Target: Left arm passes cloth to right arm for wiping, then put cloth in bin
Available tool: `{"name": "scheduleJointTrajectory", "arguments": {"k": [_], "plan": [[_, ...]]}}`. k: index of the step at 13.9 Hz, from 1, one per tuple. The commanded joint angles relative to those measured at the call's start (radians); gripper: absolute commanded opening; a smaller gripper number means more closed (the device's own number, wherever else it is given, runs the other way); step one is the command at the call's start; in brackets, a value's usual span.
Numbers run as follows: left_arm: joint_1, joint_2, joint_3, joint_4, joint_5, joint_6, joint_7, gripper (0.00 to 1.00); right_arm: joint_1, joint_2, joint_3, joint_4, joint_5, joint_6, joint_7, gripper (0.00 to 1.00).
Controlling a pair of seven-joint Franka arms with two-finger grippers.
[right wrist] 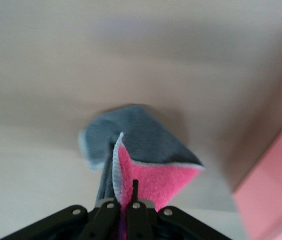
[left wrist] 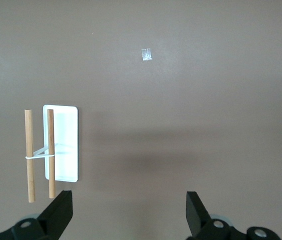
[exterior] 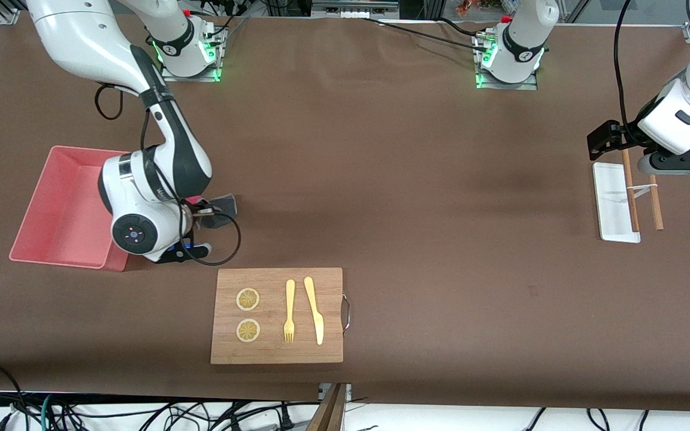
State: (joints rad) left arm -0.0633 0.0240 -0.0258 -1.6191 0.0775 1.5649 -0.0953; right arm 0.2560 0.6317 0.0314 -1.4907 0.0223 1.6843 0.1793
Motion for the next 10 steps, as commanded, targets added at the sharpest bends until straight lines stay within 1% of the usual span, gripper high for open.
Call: {"name": "scheduleJointTrajectory", "arguments": {"k": [1,4,5,6,7,10], "plan": [[0.002,0.004,-0.003,0.016,-0.021,-0.058,-0.044,1.00,0.020,0.002,0.002,0.004,0.099,0.031,0.087,0.00],[0.002,-0.044,-0.003,-0.057,-0.032,-0.040,-0.046,1.00,0.109,0.006,0.002,0.004,0.171,0.081,0.266,0.00],[0.002,-0.044,-0.003,-0.065,-0.033,-0.034,-0.046,1.00,0.139,0.008,0.004,0.004,0.210,0.107,0.325,0.00],[0.002,-0.041,-0.005,-0.062,-0.039,-0.032,-0.046,1.00,0.170,0.017,0.004,0.004,0.256,0.142,0.383,0.00],[0.002,-0.036,-0.003,-0.053,-0.059,-0.029,-0.046,1.00,0.204,0.022,0.004,0.004,0.284,0.173,0.440,0.00],[0.002,-0.036,-0.002,-0.050,-0.070,-0.022,-0.046,1.00,0.261,0.034,0.005,0.006,0.310,0.238,0.555,0.00]]}}
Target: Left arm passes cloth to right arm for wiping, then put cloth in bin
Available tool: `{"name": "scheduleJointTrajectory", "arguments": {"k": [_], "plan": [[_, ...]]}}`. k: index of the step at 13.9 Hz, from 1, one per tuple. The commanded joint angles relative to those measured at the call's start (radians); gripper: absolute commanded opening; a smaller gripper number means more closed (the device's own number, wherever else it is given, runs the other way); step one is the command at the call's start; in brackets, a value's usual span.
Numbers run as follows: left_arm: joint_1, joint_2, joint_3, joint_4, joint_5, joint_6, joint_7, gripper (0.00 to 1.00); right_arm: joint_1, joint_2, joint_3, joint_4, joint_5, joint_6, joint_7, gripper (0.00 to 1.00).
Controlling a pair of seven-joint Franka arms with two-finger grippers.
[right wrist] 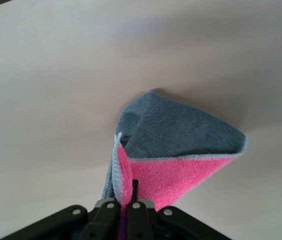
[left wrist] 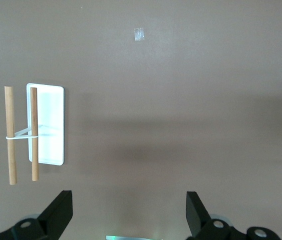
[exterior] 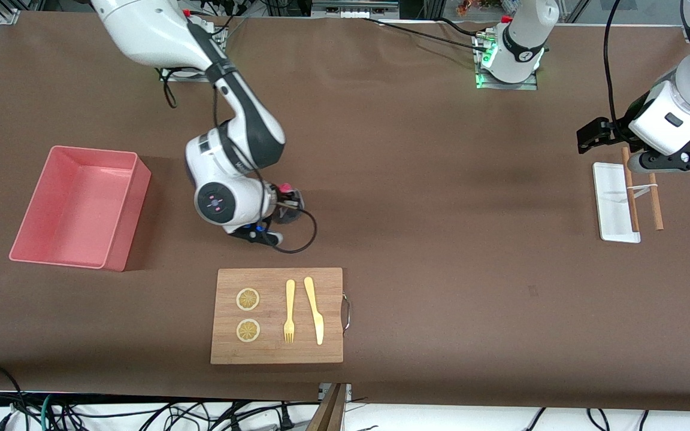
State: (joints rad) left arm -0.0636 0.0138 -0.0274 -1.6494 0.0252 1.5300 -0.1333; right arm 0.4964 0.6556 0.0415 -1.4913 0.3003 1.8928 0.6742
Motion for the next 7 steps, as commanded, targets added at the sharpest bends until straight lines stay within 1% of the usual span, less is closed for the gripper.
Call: {"name": "scheduleJointTrajectory", "arguments": {"k": [1,3,4,7], "plan": [[0.002,-0.026,0.000,-0.018,-0.018,0.013,-0.008,1.00,0.037,0.010,-0.005,0.006,0.061,0.054,0.099,0.00],[0.002,-0.026,0.001,-0.007,-0.019,0.013,-0.008,1.00,0.059,0.012,-0.005,0.006,0.108,0.112,0.175,0.00],[0.002,-0.026,0.001,-0.007,-0.019,0.015,-0.006,1.00,0.062,0.010,-0.005,0.008,0.109,0.126,0.189,0.00],[0.004,-0.023,0.001,-0.007,-0.025,0.015,0.001,1.00,0.036,0.006,-0.014,0.006,0.097,0.105,0.109,0.00]]}}
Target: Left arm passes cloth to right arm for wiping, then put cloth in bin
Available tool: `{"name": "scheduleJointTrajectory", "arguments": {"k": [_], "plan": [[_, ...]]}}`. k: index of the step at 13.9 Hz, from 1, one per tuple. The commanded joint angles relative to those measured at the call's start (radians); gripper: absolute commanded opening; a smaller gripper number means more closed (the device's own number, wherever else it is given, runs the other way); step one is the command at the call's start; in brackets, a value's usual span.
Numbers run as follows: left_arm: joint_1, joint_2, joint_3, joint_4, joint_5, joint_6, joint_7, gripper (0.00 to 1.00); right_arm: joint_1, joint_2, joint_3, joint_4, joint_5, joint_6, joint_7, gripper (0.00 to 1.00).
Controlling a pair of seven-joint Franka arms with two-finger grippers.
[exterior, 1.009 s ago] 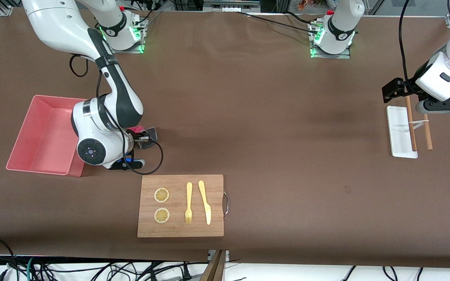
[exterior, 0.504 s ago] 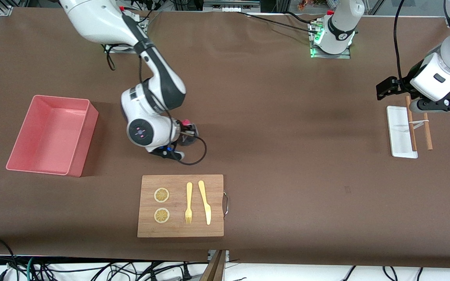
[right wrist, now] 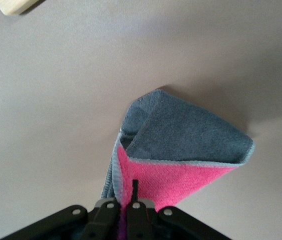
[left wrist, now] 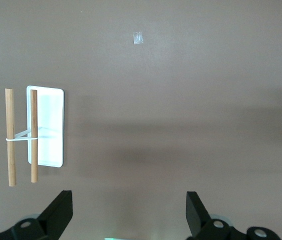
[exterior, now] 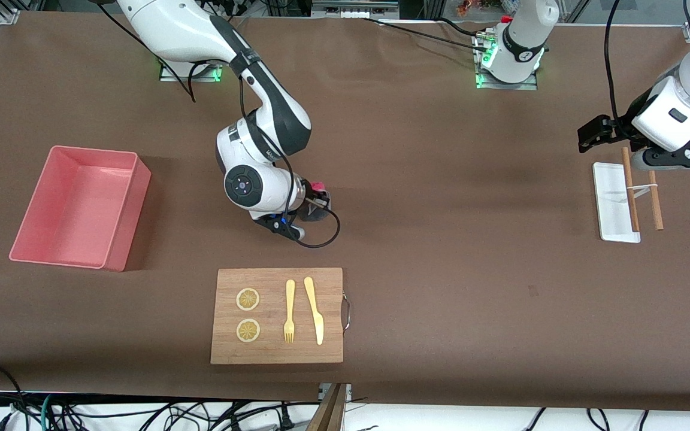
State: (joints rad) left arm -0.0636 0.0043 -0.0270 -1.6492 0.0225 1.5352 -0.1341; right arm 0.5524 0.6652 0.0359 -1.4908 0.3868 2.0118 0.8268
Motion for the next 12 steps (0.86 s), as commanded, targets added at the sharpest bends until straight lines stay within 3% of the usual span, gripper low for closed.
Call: {"name": "scheduleJointTrajectory", "arguments": {"k": [1,4,12], "plan": [[0.013,-0.009,0.002,-0.003,-0.041,0.006,-0.004,1.00,-0.044,-0.004,-0.008,0.006,0.009,-0.046,-0.085,0.00],[0.021,0.003,0.002,0.058,-0.039,-0.003,-0.007,1.00,-0.141,-0.012,-0.008,0.007,-0.026,-0.163,-0.252,0.00],[0.013,0.040,-0.011,0.075,-0.039,-0.003,-0.005,1.00,-0.354,-0.024,-0.011,0.007,-0.230,-0.361,-0.641,0.00]]}}
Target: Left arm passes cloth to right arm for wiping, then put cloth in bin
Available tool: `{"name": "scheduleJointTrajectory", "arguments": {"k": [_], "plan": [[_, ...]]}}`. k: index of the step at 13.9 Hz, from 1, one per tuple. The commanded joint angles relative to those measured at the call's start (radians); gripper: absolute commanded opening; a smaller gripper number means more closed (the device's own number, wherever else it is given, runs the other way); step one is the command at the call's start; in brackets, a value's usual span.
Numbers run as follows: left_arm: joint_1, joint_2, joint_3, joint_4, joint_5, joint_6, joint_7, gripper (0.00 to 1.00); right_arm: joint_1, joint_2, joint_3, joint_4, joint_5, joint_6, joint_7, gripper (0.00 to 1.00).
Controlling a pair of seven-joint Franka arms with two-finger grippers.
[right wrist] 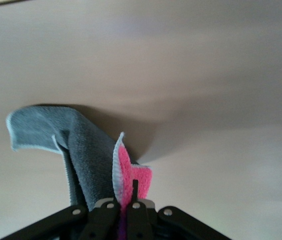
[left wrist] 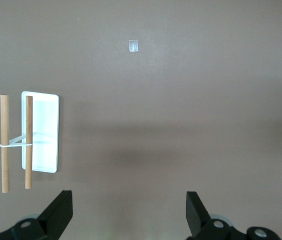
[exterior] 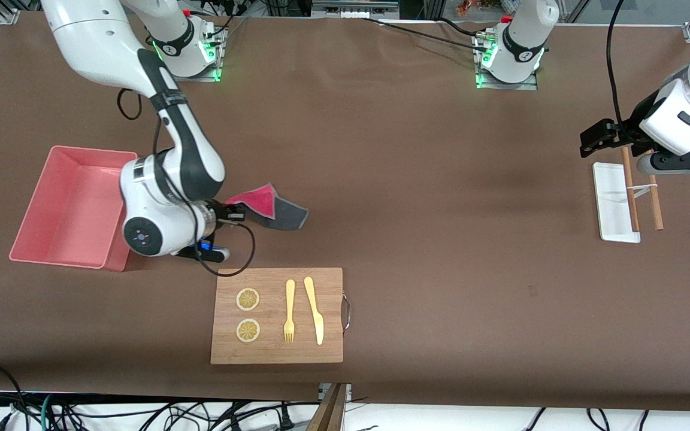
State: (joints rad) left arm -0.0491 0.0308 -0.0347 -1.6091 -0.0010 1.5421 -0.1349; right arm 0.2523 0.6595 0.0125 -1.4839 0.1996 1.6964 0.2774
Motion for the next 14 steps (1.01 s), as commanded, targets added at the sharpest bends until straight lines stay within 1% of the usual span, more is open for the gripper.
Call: {"name": "scheduleJointTrajectory", "arguments": {"k": [1,2,5,8,10,11,12,14], "plan": [[0.000,0.014,-0.005,0.037,-0.013,-0.010,0.000,1.00,-0.085,-0.027,0.012,0.001,-0.052,-0.061,-0.145,0.00],[0.000,0.020,-0.004,0.037,-0.008,-0.007,0.004,1.00,-0.102,-0.040,0.012,0.001,-0.063,-0.075,-0.183,0.00],[0.000,0.035,-0.004,0.047,-0.008,-0.005,0.008,1.00,-0.111,-0.139,0.010,0.004,-0.221,-0.154,-0.237,0.00],[0.000,0.046,-0.004,0.063,-0.011,-0.005,0.009,1.00,-0.111,-0.251,0.004,0.004,-0.232,-0.259,-0.237,0.00],[0.002,0.046,-0.004,0.063,-0.011,-0.005,0.008,1.00,-0.111,-0.319,-0.017,0.007,-0.229,-0.334,-0.241,0.00],[0.000,0.046,-0.004,0.063,-0.013,-0.005,0.005,1.00,-0.111,-0.342,-0.031,0.031,-0.229,-0.372,-0.244,0.00],[0.000,0.046,-0.004,0.064,-0.013,-0.005,0.006,1.00,-0.113,-0.348,-0.042,0.094,-0.230,-0.430,-0.265,0.00],[0.000,0.046,-0.004,0.064,-0.014,-0.005,0.006,1.00,-0.122,-0.345,-0.092,0.175,-0.232,-0.541,-0.337,0.00]]}}
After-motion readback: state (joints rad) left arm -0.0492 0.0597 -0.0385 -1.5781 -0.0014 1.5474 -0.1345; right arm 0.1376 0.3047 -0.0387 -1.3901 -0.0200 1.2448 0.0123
